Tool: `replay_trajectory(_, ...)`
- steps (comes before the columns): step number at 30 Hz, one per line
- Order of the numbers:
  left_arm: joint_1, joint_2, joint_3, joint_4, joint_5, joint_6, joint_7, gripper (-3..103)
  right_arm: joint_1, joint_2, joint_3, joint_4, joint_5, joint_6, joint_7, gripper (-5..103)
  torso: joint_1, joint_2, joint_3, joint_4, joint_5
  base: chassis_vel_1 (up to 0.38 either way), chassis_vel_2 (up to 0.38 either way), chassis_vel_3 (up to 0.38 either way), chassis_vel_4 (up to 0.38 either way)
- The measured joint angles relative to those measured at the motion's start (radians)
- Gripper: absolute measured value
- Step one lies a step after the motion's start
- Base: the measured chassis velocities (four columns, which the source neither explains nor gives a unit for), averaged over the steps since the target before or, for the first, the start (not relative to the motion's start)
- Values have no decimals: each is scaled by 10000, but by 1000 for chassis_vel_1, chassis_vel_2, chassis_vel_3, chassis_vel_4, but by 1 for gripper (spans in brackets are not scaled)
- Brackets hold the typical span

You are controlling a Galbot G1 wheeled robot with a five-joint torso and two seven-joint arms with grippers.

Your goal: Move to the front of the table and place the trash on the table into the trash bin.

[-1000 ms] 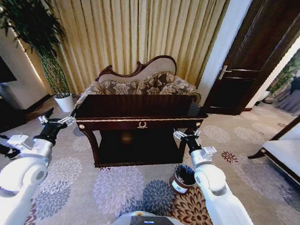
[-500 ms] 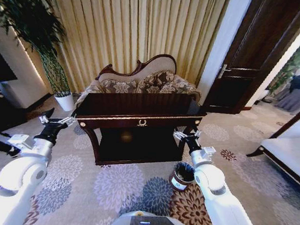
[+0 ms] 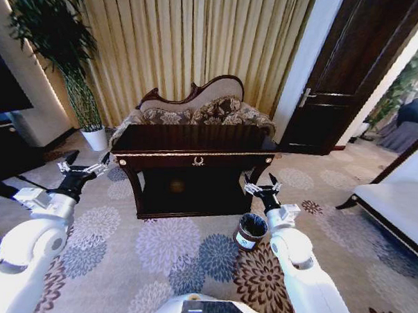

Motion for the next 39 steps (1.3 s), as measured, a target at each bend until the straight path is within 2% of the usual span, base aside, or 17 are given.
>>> replay_trajectory(39, 79, -215, 139, 49, 107, -133, 125, 100, 174, 3, 135, -113, 213, 41, 0, 100, -1, -1, 0, 2, 0, 138, -163, -136, 171)
